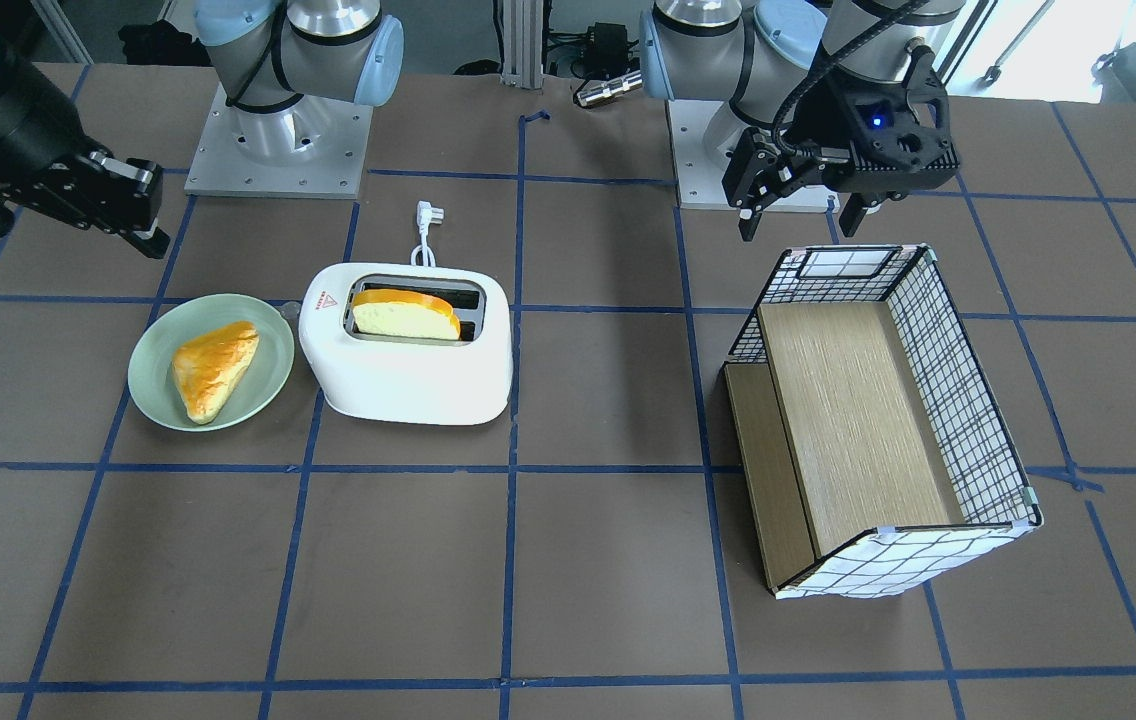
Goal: Press toaster with right arm
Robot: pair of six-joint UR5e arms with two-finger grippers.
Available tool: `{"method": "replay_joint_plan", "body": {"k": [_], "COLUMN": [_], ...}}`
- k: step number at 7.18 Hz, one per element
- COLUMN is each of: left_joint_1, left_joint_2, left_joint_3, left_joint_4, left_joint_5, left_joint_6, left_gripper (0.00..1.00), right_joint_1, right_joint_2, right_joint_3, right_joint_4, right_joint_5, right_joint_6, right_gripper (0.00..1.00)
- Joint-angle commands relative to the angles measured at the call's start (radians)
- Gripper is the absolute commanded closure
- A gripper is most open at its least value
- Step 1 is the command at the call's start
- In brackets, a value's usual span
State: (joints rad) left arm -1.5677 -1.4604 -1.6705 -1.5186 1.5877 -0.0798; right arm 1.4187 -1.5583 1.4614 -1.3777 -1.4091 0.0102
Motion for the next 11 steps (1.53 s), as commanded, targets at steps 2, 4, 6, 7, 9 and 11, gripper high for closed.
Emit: {"method": "replay_joint_plan", "body": {"k": [2, 4, 6, 7, 9, 11], "left_joint_1": [0.000, 0.000, 0.000, 0.000, 0.000, 0.000], "left_joint_2": [0.000, 0.000, 0.000, 0.000, 0.000, 0.000], "left_joint_3": [0.000, 0.000, 0.000, 0.000, 0.000, 0.000], "left_joint_4": [0.000, 0.000, 0.000, 0.000, 0.000, 0.000], "left_joint_5": [0.000, 0.000, 0.000, 0.000, 0.000, 0.000], "left_joint_6": [0.000, 0.000, 0.000, 0.000, 0.000, 0.000], "left_gripper": [0.00, 0.00, 0.00, 0.00, 0.00, 0.00], "right_joint_1": [0.190, 0.198, 0.215, 0.215, 0.215, 0.215], "right_joint_2": [-0.006, 0.006, 0.007, 0.012, 0.017, 0.017], "right_joint_3": [-0.024, -0.004, -0.004, -0.004, 0.007, 0.008], "right_joint_4": [-0.023, -0.182, -0.191, -0.251, -0.270, -0.270], "right_joint_5": [-0.160, -0.160, -0.160, -0.153, -0.151, -0.151], "right_joint_6": [0.226, 0.209, 0.191, 0.180, 0.175, 0.174], "right_gripper": [0.49, 0.05, 0.00, 0.00, 0.00, 0.00]}}
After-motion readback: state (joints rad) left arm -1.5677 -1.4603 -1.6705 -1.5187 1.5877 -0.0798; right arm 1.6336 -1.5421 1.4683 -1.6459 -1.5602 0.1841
